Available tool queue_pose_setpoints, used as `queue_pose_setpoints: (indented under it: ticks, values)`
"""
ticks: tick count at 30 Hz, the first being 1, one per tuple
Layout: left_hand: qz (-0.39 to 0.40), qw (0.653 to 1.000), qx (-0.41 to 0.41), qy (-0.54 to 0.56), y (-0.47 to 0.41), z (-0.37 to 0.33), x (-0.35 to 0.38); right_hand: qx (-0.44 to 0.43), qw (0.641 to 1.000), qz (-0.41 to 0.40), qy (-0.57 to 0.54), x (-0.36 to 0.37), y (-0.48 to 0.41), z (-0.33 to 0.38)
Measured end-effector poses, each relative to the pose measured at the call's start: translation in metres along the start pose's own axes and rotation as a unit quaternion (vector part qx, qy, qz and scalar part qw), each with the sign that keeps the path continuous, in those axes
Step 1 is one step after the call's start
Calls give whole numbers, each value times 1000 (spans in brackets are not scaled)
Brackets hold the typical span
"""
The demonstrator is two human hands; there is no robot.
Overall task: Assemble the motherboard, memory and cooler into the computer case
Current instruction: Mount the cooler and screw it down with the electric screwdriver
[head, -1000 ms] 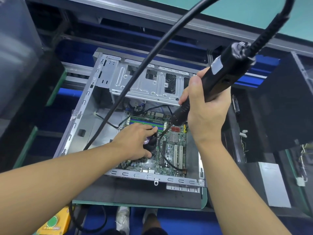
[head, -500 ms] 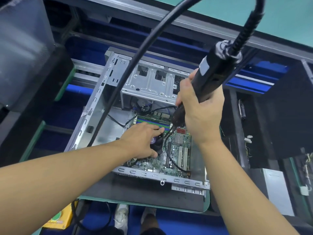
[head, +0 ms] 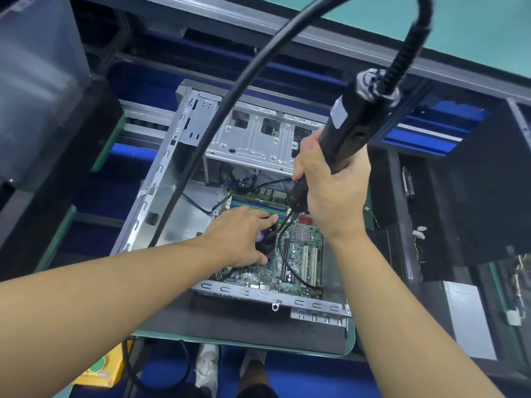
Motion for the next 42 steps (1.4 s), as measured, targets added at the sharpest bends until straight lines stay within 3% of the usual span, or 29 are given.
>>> queue_pose_setpoints:
  ticks: [10, 15, 23, 28, 42]
  values:
    - [7, 1000, -2, -7, 0, -1, -2, 6, 999, 30, -9, 4, 2, 4]
    - [14, 1000, -6, -2, -1, -1, -3, -3, 1000, 1, -12, 0, -7, 4]
    - [-2, 998, -7, -58, -6, -4, 1, -16, 999, 28, -35, 4, -2, -6]
    - [14, 999, -8, -47, -8, -3, 3, -6, 999, 10, -41, -4, -8, -9]
    - [21, 1000, -6, -11, -6, -1, -4, 25, 996, 57, -62, -6, -14, -9]
Point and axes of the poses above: each hand's wrist, its own y-axis away from the middle knuckle, its own x-axis out of the palm, z = x × y, the point moved 4 cm from there along -y, towards the middle knuckle, and after that the axes turned 5 degrees about -y, right-handed, at the moved point
